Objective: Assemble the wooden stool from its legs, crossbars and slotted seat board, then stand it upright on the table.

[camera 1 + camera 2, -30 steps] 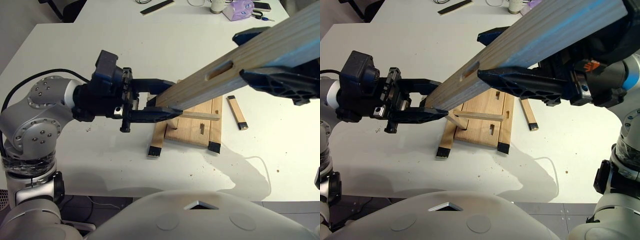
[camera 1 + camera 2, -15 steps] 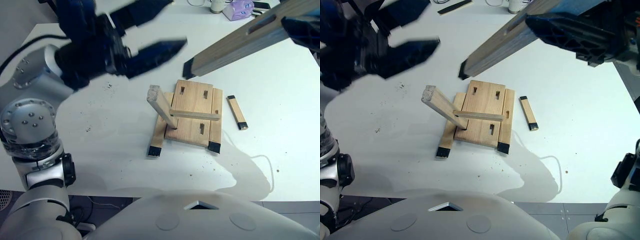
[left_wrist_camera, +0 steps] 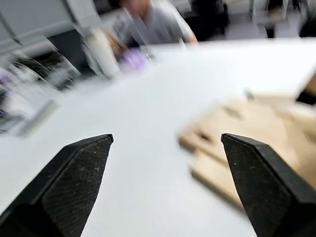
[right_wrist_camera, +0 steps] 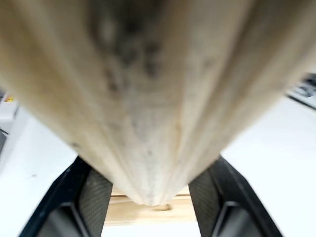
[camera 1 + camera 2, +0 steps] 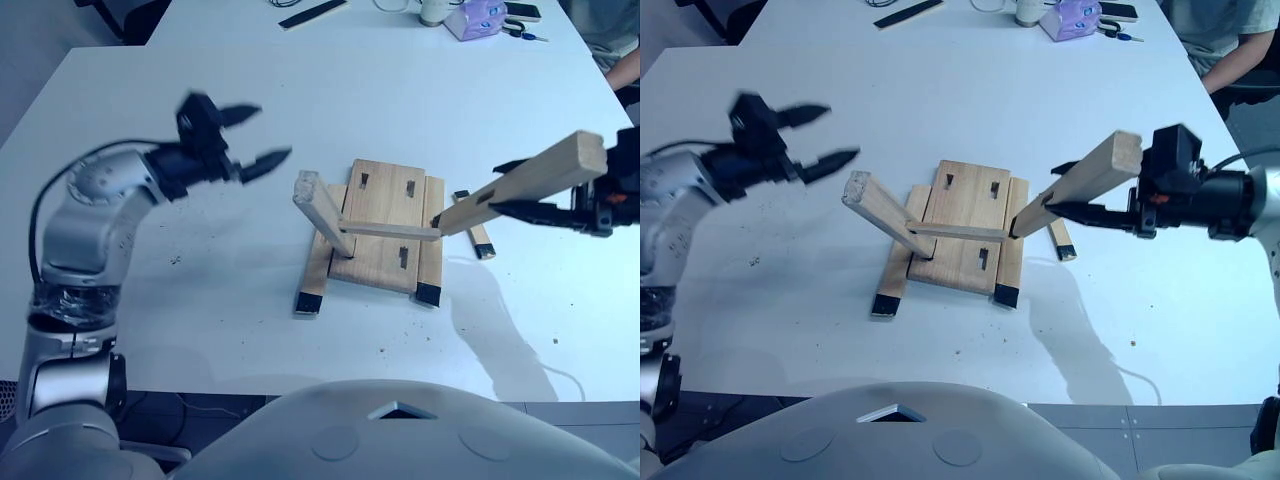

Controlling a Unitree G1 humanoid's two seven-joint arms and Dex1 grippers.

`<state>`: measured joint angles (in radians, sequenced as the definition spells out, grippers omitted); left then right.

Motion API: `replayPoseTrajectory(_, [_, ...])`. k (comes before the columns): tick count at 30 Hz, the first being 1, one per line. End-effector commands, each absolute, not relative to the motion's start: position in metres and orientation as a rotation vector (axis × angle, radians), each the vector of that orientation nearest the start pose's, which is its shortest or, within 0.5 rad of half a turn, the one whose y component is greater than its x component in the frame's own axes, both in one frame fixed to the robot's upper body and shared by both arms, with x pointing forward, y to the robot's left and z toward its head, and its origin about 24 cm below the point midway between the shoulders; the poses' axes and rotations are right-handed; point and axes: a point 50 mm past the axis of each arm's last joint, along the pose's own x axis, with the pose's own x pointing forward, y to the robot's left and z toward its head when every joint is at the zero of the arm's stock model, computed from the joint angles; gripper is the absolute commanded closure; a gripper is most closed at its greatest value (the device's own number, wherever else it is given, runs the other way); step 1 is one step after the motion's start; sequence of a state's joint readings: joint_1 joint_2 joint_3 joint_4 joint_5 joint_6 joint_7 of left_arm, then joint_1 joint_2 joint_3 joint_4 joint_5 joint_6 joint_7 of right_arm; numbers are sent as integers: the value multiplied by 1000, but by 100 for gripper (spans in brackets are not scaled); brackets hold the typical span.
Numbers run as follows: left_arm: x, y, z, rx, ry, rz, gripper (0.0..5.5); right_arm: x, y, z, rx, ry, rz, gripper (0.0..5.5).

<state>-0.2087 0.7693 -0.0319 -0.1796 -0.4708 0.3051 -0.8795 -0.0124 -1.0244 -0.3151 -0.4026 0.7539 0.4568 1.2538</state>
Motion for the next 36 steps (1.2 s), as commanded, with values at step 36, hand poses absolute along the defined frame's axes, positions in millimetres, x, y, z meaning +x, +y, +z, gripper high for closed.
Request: replayPoseTrajectory(36, [242,204,114,413,268,-1266,143,176,-206,148,-195,195,1327,345])
